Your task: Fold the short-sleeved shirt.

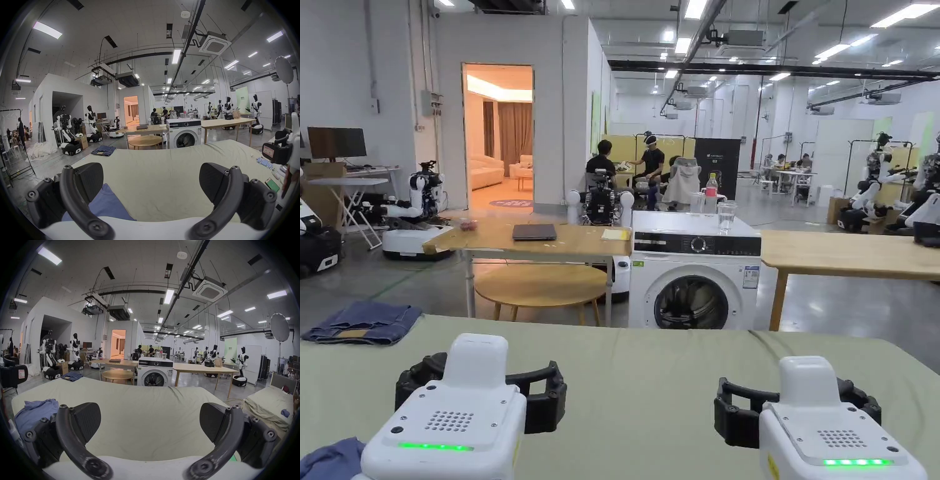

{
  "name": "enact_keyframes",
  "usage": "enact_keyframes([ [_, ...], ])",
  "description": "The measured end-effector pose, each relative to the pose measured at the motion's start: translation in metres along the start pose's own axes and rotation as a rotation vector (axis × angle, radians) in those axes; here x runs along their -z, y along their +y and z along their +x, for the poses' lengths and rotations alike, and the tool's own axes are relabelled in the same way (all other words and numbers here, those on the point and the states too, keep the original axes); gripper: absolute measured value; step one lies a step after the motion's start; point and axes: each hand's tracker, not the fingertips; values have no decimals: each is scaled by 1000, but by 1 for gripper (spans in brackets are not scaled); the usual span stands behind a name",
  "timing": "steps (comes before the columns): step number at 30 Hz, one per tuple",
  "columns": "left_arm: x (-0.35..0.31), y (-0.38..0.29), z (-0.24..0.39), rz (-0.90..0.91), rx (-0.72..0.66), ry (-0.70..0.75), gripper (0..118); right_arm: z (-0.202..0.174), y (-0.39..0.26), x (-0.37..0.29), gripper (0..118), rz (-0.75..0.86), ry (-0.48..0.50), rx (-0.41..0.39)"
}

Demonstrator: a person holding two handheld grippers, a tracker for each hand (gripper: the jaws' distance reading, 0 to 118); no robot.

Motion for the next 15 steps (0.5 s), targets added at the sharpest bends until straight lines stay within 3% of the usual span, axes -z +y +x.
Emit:
enact_keyframes([
  [15,-2,1,0,5,-11,-15,116,1,2,-3,118,6,16,25],
])
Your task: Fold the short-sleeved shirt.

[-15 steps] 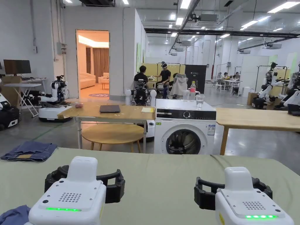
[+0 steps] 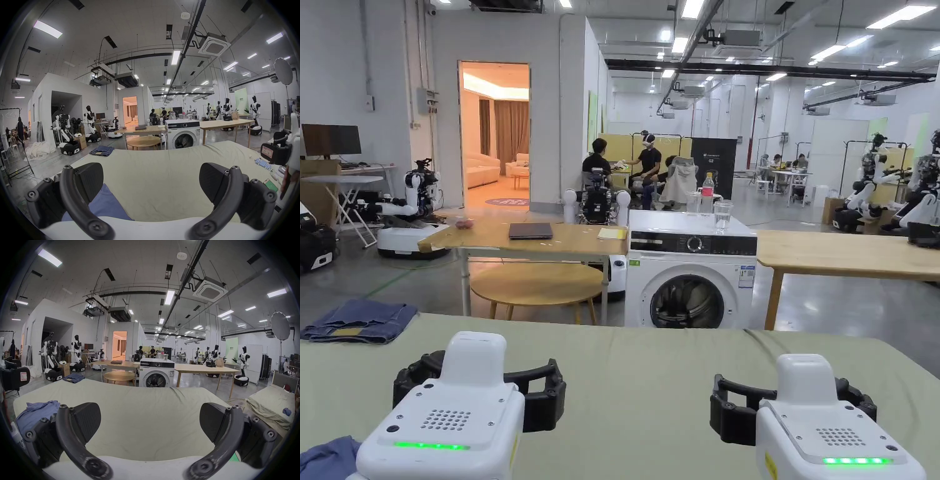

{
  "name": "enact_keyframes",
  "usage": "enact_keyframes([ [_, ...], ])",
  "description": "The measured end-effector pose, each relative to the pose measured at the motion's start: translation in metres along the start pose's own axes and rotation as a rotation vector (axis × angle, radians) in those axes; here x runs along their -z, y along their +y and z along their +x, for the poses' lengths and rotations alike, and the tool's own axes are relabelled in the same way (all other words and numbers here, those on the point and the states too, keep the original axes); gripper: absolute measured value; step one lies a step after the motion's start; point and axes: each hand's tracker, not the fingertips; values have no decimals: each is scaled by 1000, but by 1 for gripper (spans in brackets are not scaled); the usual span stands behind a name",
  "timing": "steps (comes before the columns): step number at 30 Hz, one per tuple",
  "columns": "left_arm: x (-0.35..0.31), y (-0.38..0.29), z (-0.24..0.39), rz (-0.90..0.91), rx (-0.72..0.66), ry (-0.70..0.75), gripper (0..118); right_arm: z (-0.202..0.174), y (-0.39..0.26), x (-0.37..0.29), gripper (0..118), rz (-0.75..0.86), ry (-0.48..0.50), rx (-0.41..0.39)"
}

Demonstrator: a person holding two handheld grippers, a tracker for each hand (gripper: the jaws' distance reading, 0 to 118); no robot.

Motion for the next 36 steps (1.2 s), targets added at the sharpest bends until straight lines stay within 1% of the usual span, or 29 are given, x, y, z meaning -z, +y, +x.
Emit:
enact_keyframes([
  [12,0,-2,1,0,-10,-13,116,-1,-2,-1,118,4,5,-4],
  [17,0,-5,1,-8,5,-23,116,2,-5,0,118,2,4,25],
  [36,1,-8,8,3,10,-30,116,3,-8,1,118,3,0,18],
])
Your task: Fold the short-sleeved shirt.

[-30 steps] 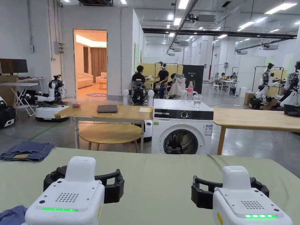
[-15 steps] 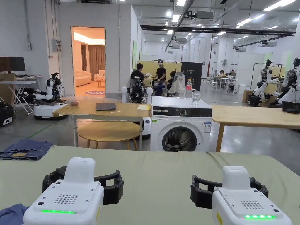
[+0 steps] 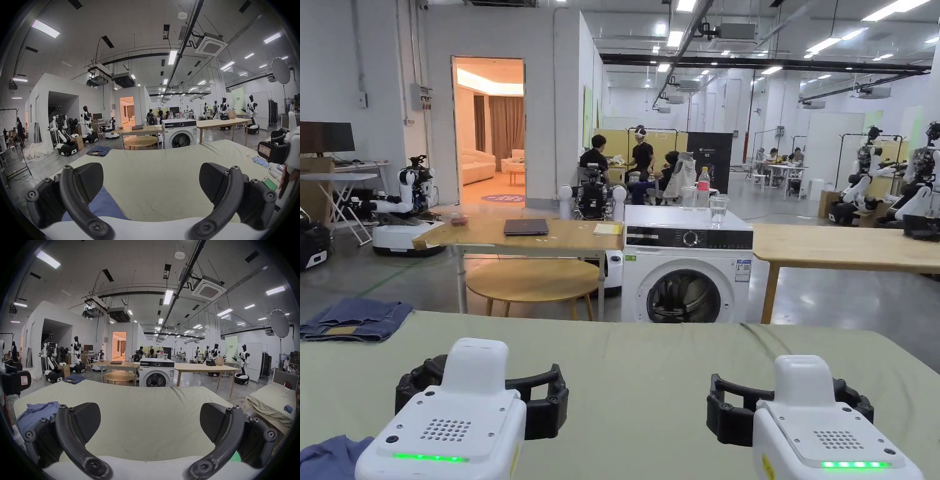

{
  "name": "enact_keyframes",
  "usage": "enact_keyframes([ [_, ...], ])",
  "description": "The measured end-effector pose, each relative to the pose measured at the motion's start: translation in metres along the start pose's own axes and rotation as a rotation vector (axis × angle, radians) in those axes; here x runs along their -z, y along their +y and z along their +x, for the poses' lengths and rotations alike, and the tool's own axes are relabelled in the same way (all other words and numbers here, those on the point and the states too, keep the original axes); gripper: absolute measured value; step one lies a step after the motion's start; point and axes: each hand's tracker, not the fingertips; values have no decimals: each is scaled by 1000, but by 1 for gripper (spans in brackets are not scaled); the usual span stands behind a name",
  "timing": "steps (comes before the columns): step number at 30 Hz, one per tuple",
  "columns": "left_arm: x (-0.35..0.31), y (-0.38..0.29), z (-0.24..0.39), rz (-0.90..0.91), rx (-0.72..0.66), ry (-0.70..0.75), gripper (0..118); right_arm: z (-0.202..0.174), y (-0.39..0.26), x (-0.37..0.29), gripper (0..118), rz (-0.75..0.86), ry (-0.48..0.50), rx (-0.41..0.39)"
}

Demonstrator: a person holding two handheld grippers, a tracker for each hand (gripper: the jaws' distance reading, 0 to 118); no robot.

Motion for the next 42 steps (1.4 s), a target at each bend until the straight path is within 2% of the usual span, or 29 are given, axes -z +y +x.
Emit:
enact_keyframes([
  [42,-2,1,-1,-5,7,2,114,-3,3,-3,118,-19,2,-13],
])
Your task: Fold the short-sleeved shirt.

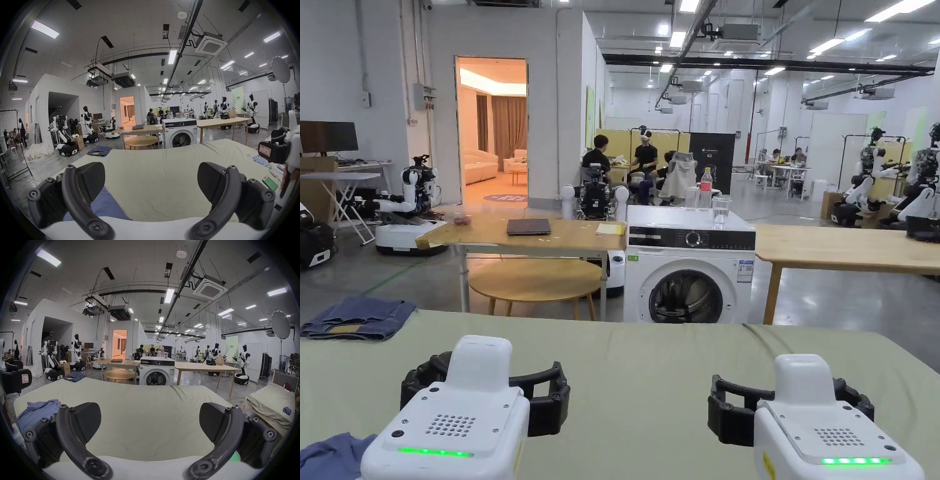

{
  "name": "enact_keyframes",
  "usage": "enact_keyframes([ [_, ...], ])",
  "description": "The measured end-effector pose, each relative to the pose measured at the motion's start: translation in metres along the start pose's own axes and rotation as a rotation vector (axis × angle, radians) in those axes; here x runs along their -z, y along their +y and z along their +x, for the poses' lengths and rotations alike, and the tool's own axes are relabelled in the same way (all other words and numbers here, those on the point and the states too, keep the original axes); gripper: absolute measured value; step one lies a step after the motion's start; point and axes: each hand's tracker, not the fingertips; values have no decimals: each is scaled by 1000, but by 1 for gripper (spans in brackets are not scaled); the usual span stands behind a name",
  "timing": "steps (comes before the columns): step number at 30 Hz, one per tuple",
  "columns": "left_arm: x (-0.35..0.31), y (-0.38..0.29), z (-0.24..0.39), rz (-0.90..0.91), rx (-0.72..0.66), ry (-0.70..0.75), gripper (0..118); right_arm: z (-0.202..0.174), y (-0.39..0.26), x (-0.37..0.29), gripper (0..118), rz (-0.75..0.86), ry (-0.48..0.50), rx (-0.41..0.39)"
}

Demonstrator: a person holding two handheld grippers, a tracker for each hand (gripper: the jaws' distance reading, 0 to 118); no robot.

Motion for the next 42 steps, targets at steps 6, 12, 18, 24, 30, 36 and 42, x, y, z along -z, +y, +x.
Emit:
enact_keyframes([
  [6,0,-1,1,0,4,1,114,0,0,0,118,-1,-2,0],
  [12,0,-1,-1,-2,1,4,114,0,0,0,118,-1,-2,0],
  [18,0,-1,0,-4,3,3,114,-2,-1,0,110,0,-5,-4],
  [24,-2,-2,-2,-7,-9,-27,77,-1,-2,-1,84,6,3,10],
  [30,0,-5,-1,-19,11,-15,0,4,6,-5,0,3,-22,1],
  [36,-6,-4,-16,-7,0,27,0,-10,2,-3,0,0,-2,-22],
  [42,-41,-4,-81,-10,4,185,0,-76,7,2,0,3,153,-20],
])
